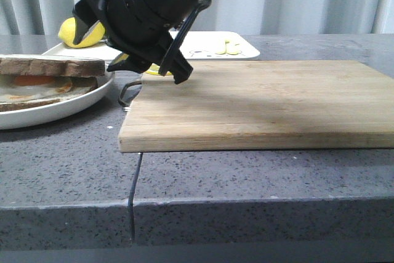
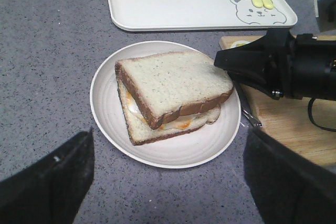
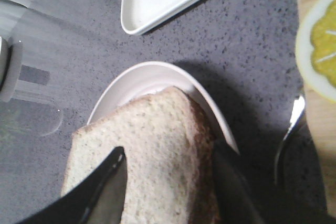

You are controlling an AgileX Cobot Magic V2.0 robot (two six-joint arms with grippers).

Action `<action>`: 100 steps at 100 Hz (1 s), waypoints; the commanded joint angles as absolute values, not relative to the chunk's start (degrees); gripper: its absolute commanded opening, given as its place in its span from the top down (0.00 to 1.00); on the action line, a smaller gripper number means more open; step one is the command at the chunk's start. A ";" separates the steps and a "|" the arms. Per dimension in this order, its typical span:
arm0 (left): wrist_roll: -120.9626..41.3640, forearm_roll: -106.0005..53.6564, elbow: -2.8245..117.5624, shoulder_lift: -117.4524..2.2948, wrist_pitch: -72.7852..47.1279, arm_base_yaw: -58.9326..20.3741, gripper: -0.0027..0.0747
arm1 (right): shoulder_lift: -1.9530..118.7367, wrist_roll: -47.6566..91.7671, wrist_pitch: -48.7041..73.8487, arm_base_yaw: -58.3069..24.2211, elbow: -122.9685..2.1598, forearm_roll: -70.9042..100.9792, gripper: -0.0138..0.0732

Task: Place bread and move sandwich to tray
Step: 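Carry the bread over the egg toast and lay it on top, then open the right gripper and withdraw it from the sandwich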

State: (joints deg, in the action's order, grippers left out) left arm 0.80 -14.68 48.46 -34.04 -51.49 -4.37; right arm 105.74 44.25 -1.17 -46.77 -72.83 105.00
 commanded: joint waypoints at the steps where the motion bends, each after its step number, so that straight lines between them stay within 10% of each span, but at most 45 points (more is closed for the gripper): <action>1: 0.78 -15.93 50.46 -34.50 -47.91 -4.20 0.26 | 100.47 44.58 -1.34 -46.56 -74.93 106.88 0.39; 58: 0.78 -15.93 50.46 -34.50 -47.91 -4.20 0.26 | 83.19 46.37 8.39 -35.50 -74.41 66.21 0.39; 100: 0.78 -15.93 50.46 -34.50 -47.91 -4.20 0.26 | 68.46 14.31 17.62 -19.40 -67.50 18.36 0.39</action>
